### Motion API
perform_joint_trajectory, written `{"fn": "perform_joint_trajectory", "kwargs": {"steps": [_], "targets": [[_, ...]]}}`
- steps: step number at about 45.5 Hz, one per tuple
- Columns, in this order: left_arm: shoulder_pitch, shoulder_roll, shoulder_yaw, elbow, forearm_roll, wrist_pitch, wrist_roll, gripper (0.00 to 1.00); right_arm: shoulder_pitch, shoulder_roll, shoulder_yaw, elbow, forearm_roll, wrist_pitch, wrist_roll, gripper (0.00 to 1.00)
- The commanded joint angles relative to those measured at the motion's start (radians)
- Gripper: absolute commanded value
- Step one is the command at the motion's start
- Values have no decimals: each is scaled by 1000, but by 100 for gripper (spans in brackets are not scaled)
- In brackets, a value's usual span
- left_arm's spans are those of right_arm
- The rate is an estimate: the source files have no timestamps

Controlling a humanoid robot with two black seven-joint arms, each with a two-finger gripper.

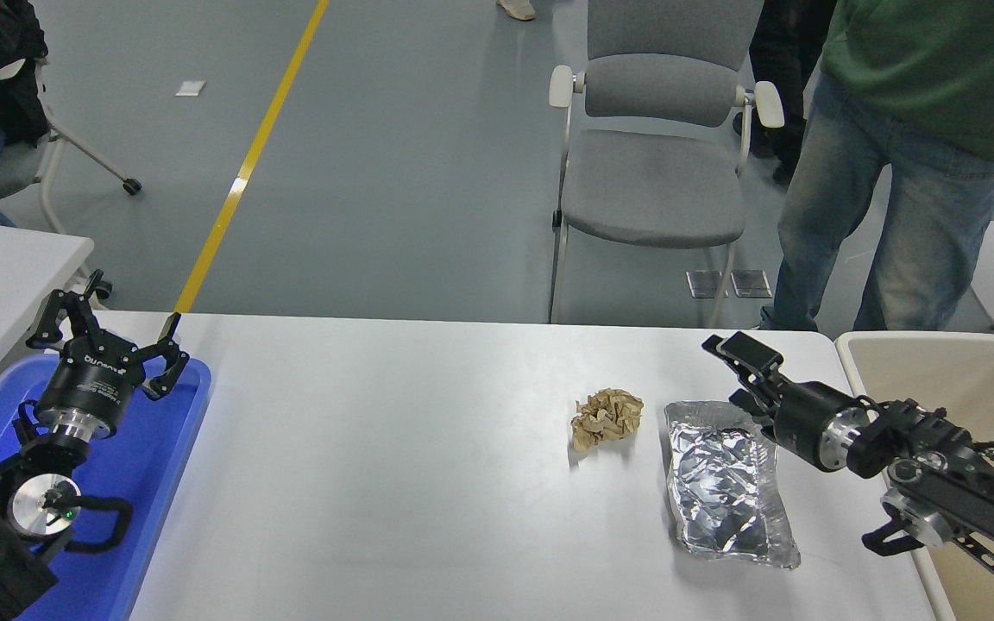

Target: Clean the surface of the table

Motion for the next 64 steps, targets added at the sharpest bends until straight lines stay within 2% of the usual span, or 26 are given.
{"fn": "perform_joint_trajectory", "kwargs": {"steps": [1, 14, 23, 46, 50, 53, 59, 62, 64], "targets": [[0, 0, 0, 0, 0, 0, 0, 100, 50, -104, -184, 32, -320, 4, 5, 100], [0, 0, 0, 0, 0, 0, 0, 100, 85, -111, -323, 14, -584, 19, 5, 100], [0, 0, 0, 0, 0, 0, 0, 100, 93, -79, -333, -75, -583, 47, 3, 100], [0, 0, 0, 0, 0, 0, 0, 100, 105, 116, -332, -308, -584, 147, -13, 100], [0, 0, 0, 0, 0, 0, 0, 100, 105, 123, -336, -336, -584, 159, -13, 97], [0, 0, 0, 0, 0, 0, 0, 100, 107, 123, -338, -341, -586, 162, -13, 86], [0, 0, 0, 0, 0, 0, 0, 100, 110, 122, -338, -350, -586, 164, -13, 50], [0, 0, 0, 0, 0, 0, 0, 100, 111, 122, -338, -350, -584, 171, -13, 30], [0, 0, 0, 0, 0, 0, 0, 100, 113, 122, -333, -348, -583, 185, -15, 12]]}}
